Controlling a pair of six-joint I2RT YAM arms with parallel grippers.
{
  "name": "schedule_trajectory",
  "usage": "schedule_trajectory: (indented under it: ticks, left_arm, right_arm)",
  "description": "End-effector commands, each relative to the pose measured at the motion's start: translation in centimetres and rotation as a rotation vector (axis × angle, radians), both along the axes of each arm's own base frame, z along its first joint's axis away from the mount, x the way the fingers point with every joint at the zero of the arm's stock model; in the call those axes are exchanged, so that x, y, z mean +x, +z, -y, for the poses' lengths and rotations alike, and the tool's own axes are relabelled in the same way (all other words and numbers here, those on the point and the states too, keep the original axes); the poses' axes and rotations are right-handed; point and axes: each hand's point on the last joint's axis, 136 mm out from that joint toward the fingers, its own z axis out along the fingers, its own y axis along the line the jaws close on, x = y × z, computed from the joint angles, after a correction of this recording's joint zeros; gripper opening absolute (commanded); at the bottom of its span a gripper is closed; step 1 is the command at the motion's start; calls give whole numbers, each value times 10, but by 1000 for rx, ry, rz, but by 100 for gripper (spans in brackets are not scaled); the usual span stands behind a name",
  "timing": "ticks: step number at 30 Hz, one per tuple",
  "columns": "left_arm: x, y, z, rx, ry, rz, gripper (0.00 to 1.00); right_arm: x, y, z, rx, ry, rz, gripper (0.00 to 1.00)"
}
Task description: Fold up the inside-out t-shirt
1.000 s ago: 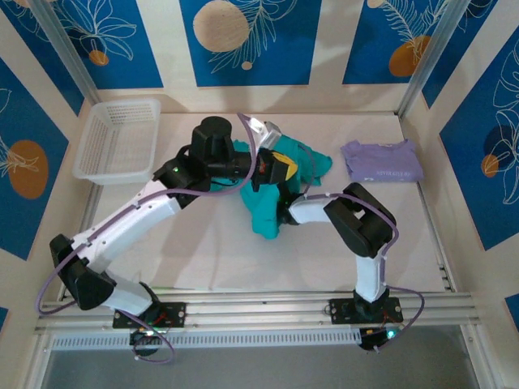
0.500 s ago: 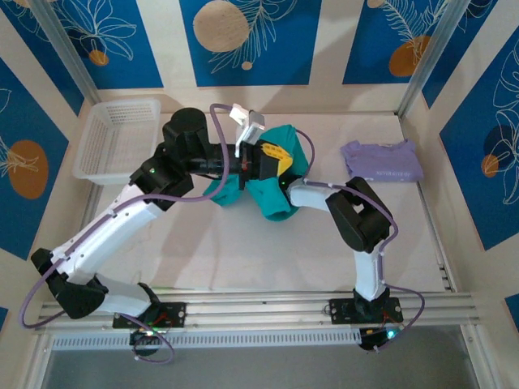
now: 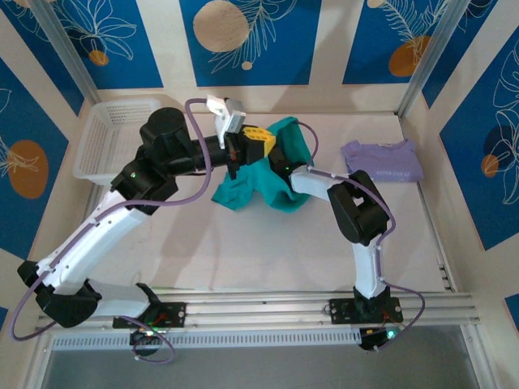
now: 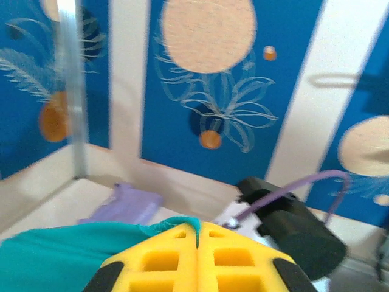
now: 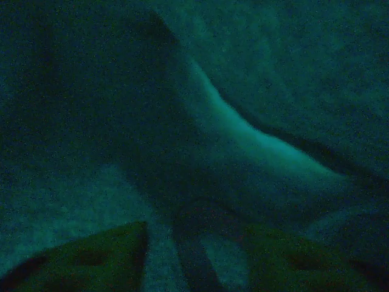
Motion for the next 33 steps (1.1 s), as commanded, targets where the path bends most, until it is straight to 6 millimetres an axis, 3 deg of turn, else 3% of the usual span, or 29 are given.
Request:
schedule_trajectory:
  ticks: [1,2,3,8,13,16,20,23,29,33]
  left_arm:
    - [16,38,-37,-82,220,122,0]
    - [33,28,-44,-57,311,108,0]
    - [48,19,-50,-37,383,92,0]
    - [120,-35,-103,20,712,-52,0]
    - [160,-78,-152,27,878,-167,0]
    - [173,-100,-157,80,911,-198,0]
    - [184,-121,-144,113,872,-237,0]
    - [194,-135,-145,156,900,-248,0]
    - [200,-159,-158,177,932,-275,0]
    - [192,-174,-146,148,850,-287,0]
  right_arm:
    - [-13,-4,4,61,26,-117,14]
    - [-14,4,2,89,45,-106,4]
    - [-15,12,0,118,60,-90,0]
    - [-38,62,-16,335,160,-33,0]
    - [-64,98,-24,477,257,8,0]
    - [-73,114,-31,540,299,28,0]
    - [-80,121,-50,582,354,27,0]
    - [-84,130,-60,603,390,47,0]
    - [-70,175,-41,674,337,162,0]
    - [-66,215,-34,768,335,245,0]
